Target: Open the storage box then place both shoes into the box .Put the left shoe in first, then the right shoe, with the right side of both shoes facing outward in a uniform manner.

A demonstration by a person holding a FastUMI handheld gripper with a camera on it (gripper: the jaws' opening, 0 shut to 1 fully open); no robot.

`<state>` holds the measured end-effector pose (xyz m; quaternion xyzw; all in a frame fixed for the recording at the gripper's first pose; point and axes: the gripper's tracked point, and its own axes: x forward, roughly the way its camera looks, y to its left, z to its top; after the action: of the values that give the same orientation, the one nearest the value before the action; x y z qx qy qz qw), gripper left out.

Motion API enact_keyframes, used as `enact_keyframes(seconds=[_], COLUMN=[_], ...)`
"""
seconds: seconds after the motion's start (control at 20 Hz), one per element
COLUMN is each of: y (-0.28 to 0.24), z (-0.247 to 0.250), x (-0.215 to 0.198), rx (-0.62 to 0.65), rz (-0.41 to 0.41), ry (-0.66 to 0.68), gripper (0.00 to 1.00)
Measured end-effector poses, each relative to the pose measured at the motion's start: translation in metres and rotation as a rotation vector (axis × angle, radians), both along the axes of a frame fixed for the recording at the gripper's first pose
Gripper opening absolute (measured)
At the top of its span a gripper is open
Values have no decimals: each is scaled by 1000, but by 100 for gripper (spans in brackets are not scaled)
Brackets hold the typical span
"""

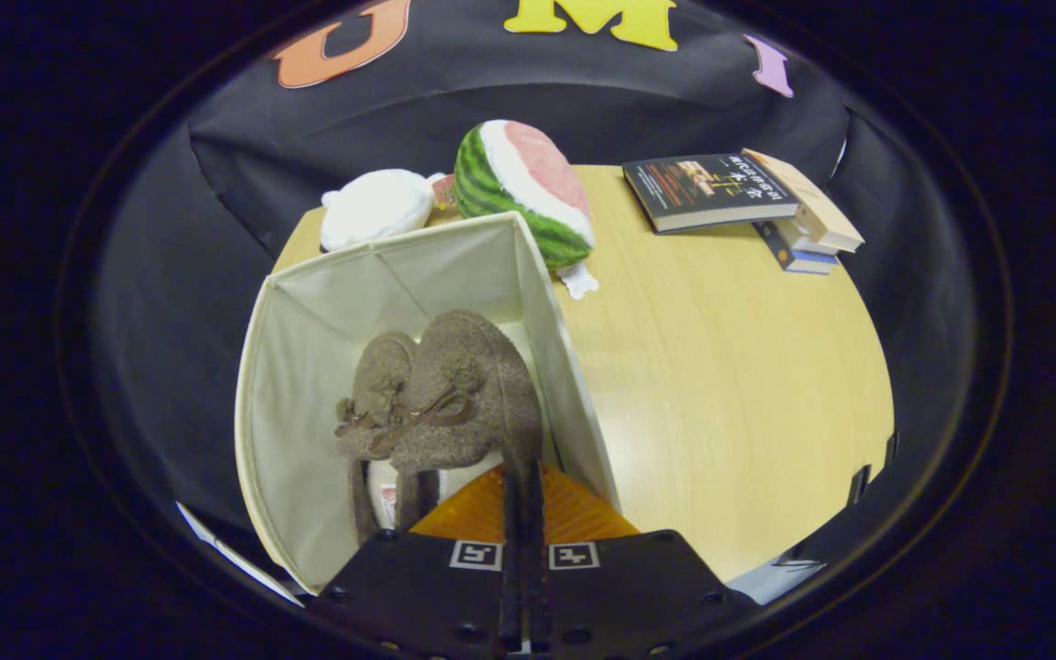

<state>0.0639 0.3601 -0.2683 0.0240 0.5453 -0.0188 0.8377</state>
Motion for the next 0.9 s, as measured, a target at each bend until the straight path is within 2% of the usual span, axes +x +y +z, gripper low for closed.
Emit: enact_keyframes(seconds=[0.05, 0.1, 0.25, 0.35, 0.6, 0.7, 0.9], y=[0, 1, 1, 5, -17, -35, -96], z=[1, 4, 19, 38, 111, 144, 217], x=[2, 4, 9, 12, 11, 8, -3], rx=[-8, -8, -11, 14, -7, -1, -6], rz=[8, 16, 48, 86, 150, 159, 128], ry=[-6, -19, -73, -136, -366, -460, -660], gripper=[4, 9, 10, 28, 92, 97, 97])
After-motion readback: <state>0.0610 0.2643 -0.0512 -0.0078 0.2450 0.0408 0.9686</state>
